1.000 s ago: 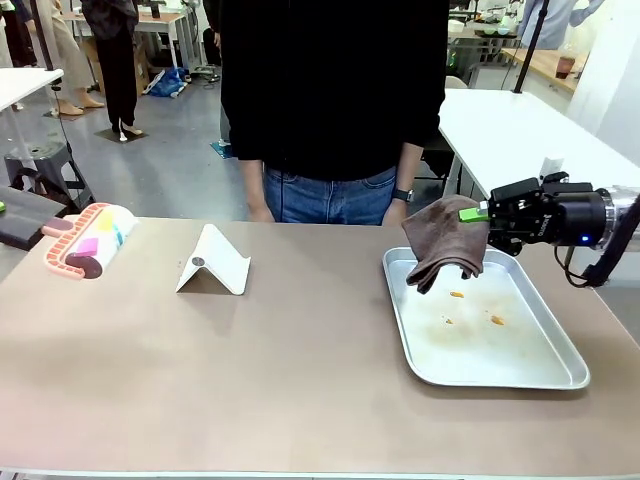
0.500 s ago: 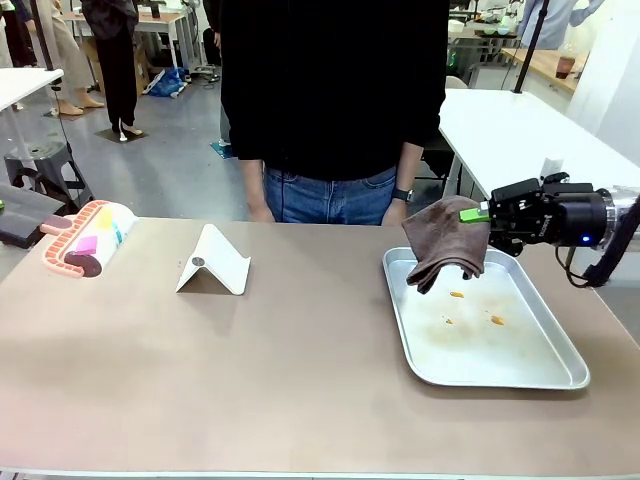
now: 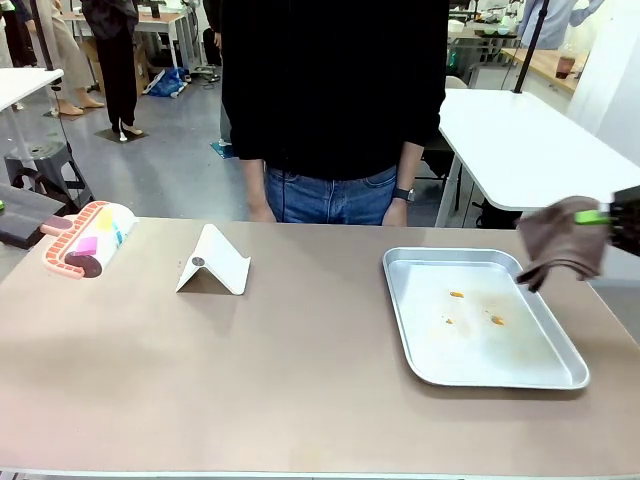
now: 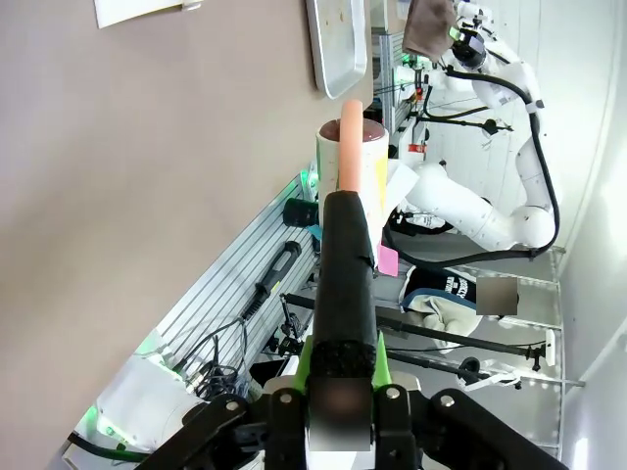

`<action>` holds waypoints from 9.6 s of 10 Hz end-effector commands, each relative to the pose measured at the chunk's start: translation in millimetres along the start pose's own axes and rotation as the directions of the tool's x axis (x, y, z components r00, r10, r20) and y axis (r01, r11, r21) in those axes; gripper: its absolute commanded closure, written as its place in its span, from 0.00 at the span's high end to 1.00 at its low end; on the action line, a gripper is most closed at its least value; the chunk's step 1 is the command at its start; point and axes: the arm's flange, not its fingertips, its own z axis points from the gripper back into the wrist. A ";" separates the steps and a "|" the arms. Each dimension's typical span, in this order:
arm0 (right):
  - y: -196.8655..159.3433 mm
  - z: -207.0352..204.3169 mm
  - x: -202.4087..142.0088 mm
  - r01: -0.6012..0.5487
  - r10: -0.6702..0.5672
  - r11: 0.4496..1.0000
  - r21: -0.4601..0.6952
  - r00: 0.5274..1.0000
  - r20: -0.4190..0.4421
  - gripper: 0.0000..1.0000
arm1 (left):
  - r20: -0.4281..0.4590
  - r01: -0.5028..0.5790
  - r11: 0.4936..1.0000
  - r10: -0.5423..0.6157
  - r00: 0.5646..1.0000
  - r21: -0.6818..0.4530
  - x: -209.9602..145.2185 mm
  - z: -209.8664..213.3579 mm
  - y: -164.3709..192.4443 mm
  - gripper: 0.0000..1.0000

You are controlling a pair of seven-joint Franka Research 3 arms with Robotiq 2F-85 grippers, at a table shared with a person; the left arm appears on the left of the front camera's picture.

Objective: Clean the surface of the table.
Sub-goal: Clean the area not pointed to by the person, then return the Lint Roller and towel to their original positions.

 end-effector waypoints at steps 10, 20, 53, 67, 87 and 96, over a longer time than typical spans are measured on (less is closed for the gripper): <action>-41.7 -106.7 28.3 -0.198 0.076 0.799 -0.568 0.970 -0.232 0.12 | -0.001 0.004 1.000 -0.004 1.000 -0.005 -2.2 -0.4 -2.9 0.22; -83.9 -247.8 -4.8 -0.214 -0.001 0.886 -0.411 0.886 -0.464 0.12 | -0.001 0.004 1.000 -0.004 1.000 -0.005 -2.2 -0.4 -2.9 0.22; 0.6 -24.0 7.2 -0.017 0.017 1.000 -0.026 0.999 -0.031 0.12 | -0.001 0.004 1.000 -0.004 1.000 -0.005 -2.2 -0.4 -2.9 0.22; -73.4 77.8 14.0 0.195 -0.183 0.910 0.365 0.981 -0.068 0.12 | -0.001 0.004 1.000 -0.004 1.000 -0.005 -2.2 -0.4 -2.9 0.22; -39.8 -44.4 16.0 0.108 -0.017 0.939 0.327 0.963 -0.268 0.12 | 0.107 -0.074 0.986 0.059 0.993 0.150 68.9 -40.5 -42.8 0.22; -12.7 -238.8 -6.0 0.133 -0.023 0.916 0.379 0.960 -0.280 0.12 | -0.013 -0.058 0.962 0.064 0.998 0.265 150.2 -86.3 -58.1 0.22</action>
